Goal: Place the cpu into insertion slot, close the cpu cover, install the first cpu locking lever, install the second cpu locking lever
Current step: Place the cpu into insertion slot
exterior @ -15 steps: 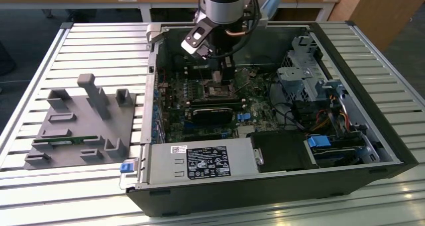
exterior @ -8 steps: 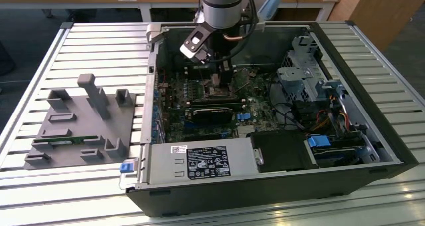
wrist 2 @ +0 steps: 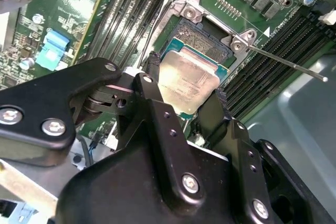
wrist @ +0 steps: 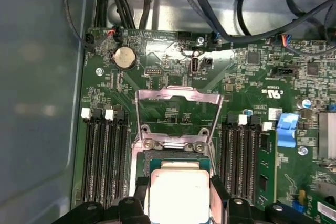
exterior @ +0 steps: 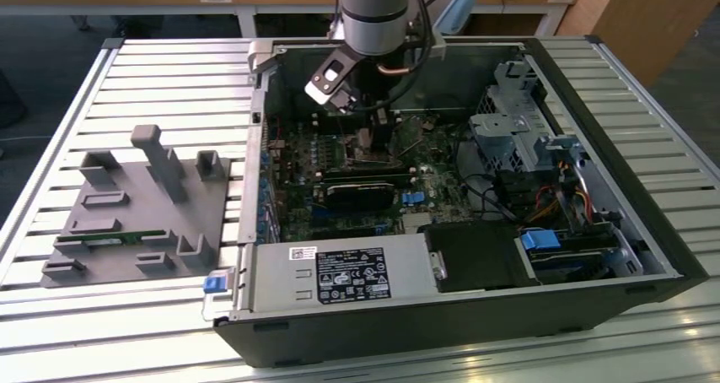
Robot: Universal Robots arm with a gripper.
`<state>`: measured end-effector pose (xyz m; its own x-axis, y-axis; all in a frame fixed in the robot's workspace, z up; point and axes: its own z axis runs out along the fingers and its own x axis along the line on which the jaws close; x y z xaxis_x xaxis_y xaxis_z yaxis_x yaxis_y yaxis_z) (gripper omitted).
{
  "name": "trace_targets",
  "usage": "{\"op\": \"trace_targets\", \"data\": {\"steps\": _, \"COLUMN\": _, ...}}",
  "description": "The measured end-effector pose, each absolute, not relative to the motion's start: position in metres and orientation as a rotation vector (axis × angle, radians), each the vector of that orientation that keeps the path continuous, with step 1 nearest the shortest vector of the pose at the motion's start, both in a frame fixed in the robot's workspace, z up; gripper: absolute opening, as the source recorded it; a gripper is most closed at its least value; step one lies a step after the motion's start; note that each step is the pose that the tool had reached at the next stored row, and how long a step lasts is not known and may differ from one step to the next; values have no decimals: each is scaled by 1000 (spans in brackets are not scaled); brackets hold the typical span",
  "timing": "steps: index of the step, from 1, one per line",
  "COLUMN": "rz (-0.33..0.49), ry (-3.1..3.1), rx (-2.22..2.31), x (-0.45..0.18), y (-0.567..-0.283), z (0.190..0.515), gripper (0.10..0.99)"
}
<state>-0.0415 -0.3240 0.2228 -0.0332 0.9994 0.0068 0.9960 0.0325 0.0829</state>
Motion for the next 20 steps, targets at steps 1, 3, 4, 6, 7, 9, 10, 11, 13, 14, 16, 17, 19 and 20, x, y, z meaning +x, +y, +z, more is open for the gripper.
{"op": "trace_targets", "data": {"steps": 1, "rz": 99, "ry": 2219, "rx": 2147, "x": -42, "y": -324, "z": 221, "gripper": 541}}
{"op": "trace_targets", "data": {"steps": 3, "rz": 99, "ry": 2219, "rx": 2147, "x": -42, "y": -323, "z": 218, "gripper": 541}}
{"op": "trace_targets", "data": {"steps": 4, "rz": 99, "ry": 2219, "rx": 2147, "x": -42, "y": -322, "z": 217, "gripper": 541}}
{"op": "trace_targets", "data": {"steps": 6, "rz": 99, "ry": 2219, "rx": 2147, "x": -42, "y": -321, "z": 216, "gripper": 541}}
{"op": "trace_targets", "data": {"steps": 7, "rz": 99, "ry": 2219, "rx": 2147, "x": -42, "y": -321, "z": 215, "gripper": 541}}
{"op": "trace_targets", "data": {"steps": 9, "rz": 99, "ry": 2218, "rx": 2147, "x": -42, "y": -320, "z": 215, "gripper": 541}}
{"op": "trace_targets", "data": {"steps": 10, "rz": 99, "ry": 2218, "rx": 2148, "x": -42, "y": -320, "z": 214, "gripper": 541}}
{"op": "trace_targets", "data": {"steps": 11, "rz": 99, "ry": 2217, "rx": 2149, "x": -43, "y": -320, "z": 213, "gripper": 541}}
{"op": "trace_targets", "data": {"steps": 13, "rz": 99, "ry": 2214, "rx": 2151, "x": -43, "y": -319, "z": 209, "gripper": 541}}
{"op": "trace_targets", "data": {"steps": 14, "rz": 99, "ry": 2212, "rx": 2153, "x": -44, "y": -318, "z": 206, "gripper": 541}}
{"op": "trace_targets", "data": {"steps": 16, "rz": 99, "ry": 2204, "rx": 2161, "x": -44, "y": -317, "z": 204, "gripper": 541}}
{"op": "trace_targets", "data": {"steps": 17, "rz": 99, "ry": 2199, "rx": 2166, "x": -44, "y": -317, "z": 204, "gripper": 541}}
{"op": "trace_targets", "data": {"steps": 19, "rz": 98, "ry": 2195, "rx": 2170, "x": -45, "y": -317, "z": 202, "gripper": 541}}
{"op": "trace_targets", "data": {"steps": 20, "rz": 98, "ry": 2195, "rx": 2170, "x": -45, "y": -317, "z": 202, "gripper": 541}}
